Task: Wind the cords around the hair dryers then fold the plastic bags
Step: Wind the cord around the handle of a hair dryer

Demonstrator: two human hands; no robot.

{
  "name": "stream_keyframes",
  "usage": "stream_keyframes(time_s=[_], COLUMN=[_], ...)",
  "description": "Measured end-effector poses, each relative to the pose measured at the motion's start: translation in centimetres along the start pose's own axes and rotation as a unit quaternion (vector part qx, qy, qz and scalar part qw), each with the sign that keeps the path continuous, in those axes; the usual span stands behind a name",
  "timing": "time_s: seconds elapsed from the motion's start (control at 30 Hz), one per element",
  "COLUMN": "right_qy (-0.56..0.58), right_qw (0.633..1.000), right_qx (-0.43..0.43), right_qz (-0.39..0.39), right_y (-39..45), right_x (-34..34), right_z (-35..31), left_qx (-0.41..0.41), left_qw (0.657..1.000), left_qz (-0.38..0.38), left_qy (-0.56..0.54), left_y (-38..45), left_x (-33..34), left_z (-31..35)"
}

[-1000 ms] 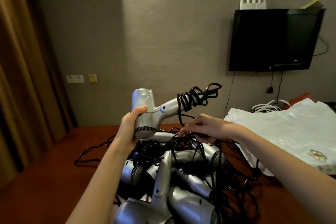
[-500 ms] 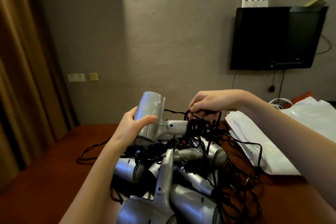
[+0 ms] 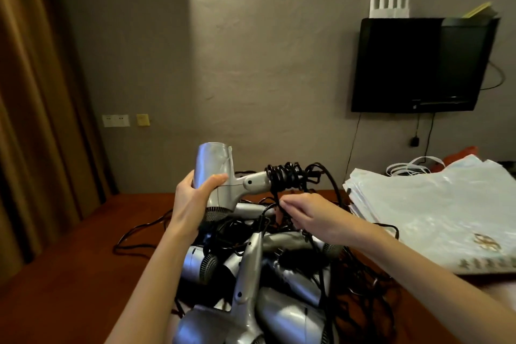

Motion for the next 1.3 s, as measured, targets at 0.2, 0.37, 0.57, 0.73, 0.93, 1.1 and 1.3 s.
stream_keyframes(time_s=[0.2,0.37,0.57,0.73,0.93,1.1,1.3], right_qy=[-0.023,0.036,0.173,0.18,0.015,0.13,0.122], right_qw=[0.998,0.989,0.976,0.973,0.988,0.988,0.984], right_qx=[0.054,0.129,0.112,0.088,0.115,0.049,0.033], right_qz=[-0.03,-0.055,-0.074,-0.118,-0.106,-0.071,-0.123], right_y=[-1.6,-2.4,-3.5,-4.5,-4.6,-4.0,-1.2], right_x=[-0.3,-0.6,-1.2,-1.6,-5.7,-5.3,0.2], right_z=[2.9,4.8,5.2,4.4,4.3,2.3,1.1], left_qx=[-0.036,-0.049,-0.056,-0.062,-0.098,-0.075,-0.068], left_qw=[0.998,0.996,0.995,0.994,0.987,0.986,0.987], left_qz=[-0.02,-0.023,-0.044,-0.047,-0.082,-0.037,-0.025], left_qy=[-0.038,-0.069,-0.068,-0.071,-0.093,-0.148,-0.14], left_y=[-0.1,-0.5,-0.2,-0.1,0.0,0.7,0.0], left_x=[0.3,0.7,0.4,0.2,0.2,0.8,3.1], left_z=[-0.5,-1.5,-1.6,-1.7,-2.2,-1.6,-1.5])
Point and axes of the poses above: each hand's wrist, its own y-axis towards the middle knuckle, its own x-axis out of the palm, z = x × y, the point moved 7 cm from there along y, towards the middle knuckle, and after that the axes turned 4 degrees about -y, right-handed, at the moved point
